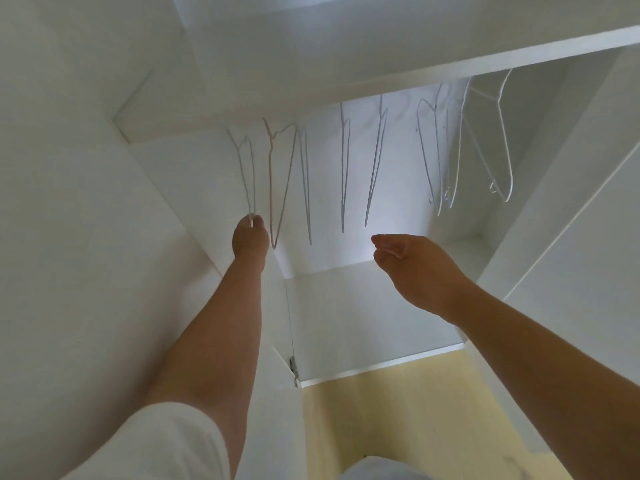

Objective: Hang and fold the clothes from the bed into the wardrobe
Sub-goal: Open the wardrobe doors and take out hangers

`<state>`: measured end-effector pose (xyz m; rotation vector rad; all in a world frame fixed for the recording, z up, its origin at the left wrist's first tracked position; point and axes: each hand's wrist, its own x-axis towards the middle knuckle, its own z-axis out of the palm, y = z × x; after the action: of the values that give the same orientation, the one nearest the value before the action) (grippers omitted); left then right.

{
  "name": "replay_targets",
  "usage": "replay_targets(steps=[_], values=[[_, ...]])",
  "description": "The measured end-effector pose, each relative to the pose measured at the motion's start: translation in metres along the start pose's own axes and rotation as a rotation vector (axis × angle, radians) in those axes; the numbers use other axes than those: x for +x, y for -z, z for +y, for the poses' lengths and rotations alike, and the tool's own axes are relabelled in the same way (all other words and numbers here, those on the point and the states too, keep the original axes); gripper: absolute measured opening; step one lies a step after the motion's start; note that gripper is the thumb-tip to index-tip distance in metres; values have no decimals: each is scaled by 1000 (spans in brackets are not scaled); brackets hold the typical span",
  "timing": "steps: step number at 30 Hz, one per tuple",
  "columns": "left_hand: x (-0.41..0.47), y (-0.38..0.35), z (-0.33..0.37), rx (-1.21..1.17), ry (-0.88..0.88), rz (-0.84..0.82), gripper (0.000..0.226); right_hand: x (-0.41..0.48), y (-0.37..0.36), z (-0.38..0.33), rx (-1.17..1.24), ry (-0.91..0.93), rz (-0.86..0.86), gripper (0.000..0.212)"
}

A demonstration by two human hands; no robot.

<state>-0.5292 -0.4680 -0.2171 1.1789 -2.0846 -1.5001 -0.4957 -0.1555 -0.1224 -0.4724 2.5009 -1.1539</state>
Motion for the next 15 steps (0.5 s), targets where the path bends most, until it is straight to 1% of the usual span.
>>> replay_targets(steps=[3, 6, 11, 15], values=[[-2, 0, 2, -40, -72, 6, 42, 3, 0, -1, -12, 4, -5, 42], [-2, 1, 4, -130, -51, 67, 34, 5, -1, 0, -21, 12, -12, 42], [-3, 5, 3, -258, -9, 196, 37, 7, 2, 0, -36, 24, -18, 42], [-12, 7, 3, -282, -50, 221, 38, 7, 4, -1, -15, 32, -15, 42]])
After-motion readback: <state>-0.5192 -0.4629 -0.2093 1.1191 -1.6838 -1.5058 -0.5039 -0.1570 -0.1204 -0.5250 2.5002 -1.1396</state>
